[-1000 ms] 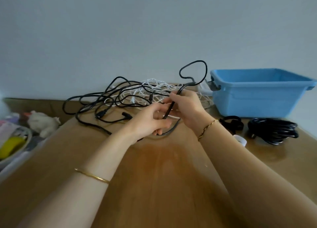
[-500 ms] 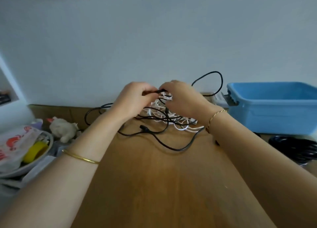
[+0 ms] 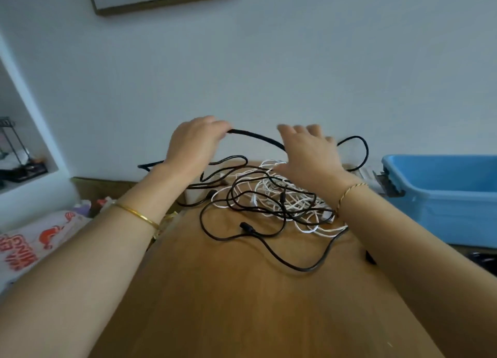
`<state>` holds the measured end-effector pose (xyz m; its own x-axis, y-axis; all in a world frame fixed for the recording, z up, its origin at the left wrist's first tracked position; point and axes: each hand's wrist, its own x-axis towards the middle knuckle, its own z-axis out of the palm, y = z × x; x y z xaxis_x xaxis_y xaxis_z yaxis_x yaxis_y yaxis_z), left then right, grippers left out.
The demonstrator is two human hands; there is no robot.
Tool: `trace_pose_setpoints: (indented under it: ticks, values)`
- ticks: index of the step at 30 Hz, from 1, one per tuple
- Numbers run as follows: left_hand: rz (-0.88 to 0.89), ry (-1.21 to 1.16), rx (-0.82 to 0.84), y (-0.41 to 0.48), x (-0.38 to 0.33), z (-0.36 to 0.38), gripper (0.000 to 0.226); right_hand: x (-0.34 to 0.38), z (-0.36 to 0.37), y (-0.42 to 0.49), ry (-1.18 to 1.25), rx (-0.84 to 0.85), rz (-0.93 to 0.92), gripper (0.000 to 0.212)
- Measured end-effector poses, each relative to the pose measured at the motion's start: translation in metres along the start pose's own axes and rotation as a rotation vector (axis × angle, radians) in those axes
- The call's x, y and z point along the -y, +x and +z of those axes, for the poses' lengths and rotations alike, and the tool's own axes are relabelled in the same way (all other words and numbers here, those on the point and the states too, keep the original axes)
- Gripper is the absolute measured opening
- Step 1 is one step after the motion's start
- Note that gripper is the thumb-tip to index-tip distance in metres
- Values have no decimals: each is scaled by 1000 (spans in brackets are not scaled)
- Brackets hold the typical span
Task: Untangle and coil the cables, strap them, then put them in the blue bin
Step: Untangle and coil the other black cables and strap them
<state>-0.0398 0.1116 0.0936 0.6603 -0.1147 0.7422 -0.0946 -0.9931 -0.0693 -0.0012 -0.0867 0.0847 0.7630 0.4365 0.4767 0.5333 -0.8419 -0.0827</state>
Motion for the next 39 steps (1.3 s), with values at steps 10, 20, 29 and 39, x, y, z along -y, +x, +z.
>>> trace_pose_setpoints:
  ticks: [10, 20, 29, 39]
  values:
    - [-279, -149, 48, 7, 19, 6, 19, -1, -10, 16, 1034, -542, 161, 15]
    - [-183, -364, 111, 42, 4, -15, 25, 15, -28, 21, 6, -400, -26, 61]
    - [-171, -169, -5, 60, -17, -28, 30, 7, -35, 56, 720, -592, 18, 21]
    - [-288, -310, 65, 64, 8, -37, 16, -52, -36, 66, 975, -696, 471, 27]
